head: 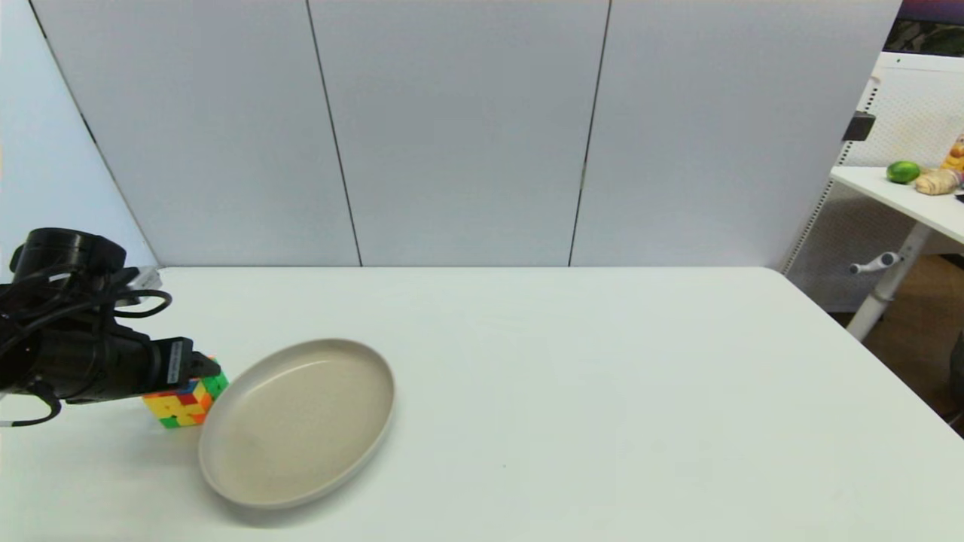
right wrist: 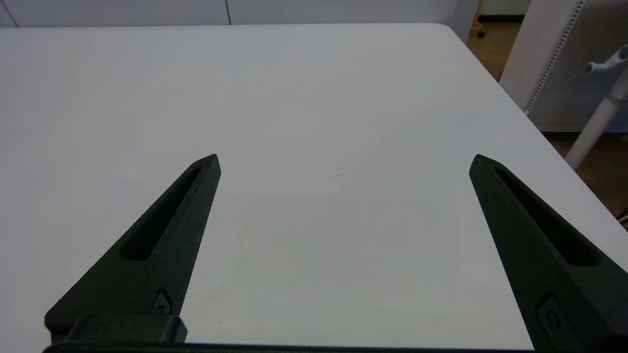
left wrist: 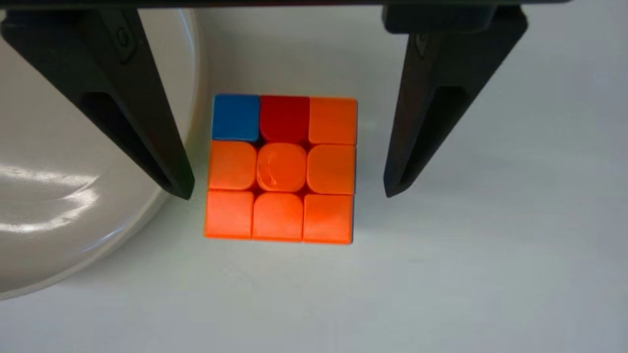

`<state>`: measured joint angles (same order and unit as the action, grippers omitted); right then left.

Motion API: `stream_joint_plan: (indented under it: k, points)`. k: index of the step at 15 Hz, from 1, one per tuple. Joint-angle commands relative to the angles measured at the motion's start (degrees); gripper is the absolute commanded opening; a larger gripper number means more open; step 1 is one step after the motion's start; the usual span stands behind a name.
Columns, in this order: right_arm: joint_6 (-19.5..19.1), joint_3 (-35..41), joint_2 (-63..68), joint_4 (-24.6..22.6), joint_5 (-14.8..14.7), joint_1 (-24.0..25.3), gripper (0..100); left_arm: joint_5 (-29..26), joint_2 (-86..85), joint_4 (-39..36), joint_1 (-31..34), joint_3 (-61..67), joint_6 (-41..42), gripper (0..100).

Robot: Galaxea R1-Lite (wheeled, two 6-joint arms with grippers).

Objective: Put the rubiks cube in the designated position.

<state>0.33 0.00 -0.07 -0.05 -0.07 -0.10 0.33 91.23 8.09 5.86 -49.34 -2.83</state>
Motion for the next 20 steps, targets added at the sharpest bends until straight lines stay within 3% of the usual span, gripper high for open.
stream_joint_plan:
  k: [1, 4, 9, 12, 14, 16, 18, 19, 20]
  points:
    - [0.0, 0.0, 0.1, 0.0, 0.1, 0.0, 100, -2.2, -11.3, 0.3, -0.3, -0.5, 0.5, 100]
    - [0.0, 0.0, 0.1, 0.0, 0.1, 0.0, 100, -8.7, -24.9, 0.3, -0.9, 2.5, 1.4, 100]
    - [0.0, 0.0, 0.1, 0.0, 0.1, 0.1, 100, -8.8, -51.9, -11.4, -3.5, 22.4, 11.4, 100]
    - [0.0, 0.0, 0.1, 0.0, 0.0, 0.0, 100, -8.7, -71.5, -11.3, -6.2, 36.1, 14.3, 100]
    - [0.0, 0.0, 0.1, 0.0, 0.0, 0.0, 100, -8.8, -78.3, -6.5, -7.5, 37.6, 13.8, 100]
    - [0.0, 0.0, 0.1, 0.0, 0.0, 0.0, 100, -8.8, -79.1, -9.1, -7.3, 41.3, 12.5, 100]
    - [0.0, 0.0, 0.1, -0.1, 0.1, 0.0, 100, -7.3, -89.3, -10.6, -6.1, 48.5, 10.5, 100]
    - [0.0, 0.0, 0.1, -0.1, 0.0, 0.0, 100, -1.0, -91.2, -7.4, -6.1, 49.2, 10.1, 100]
    - [0.0, 0.0, 0.1, 0.0, 0.1, 0.0, 100, -0.9, -91.1, -7.6, -6.1, 49.3, 9.6, 100]
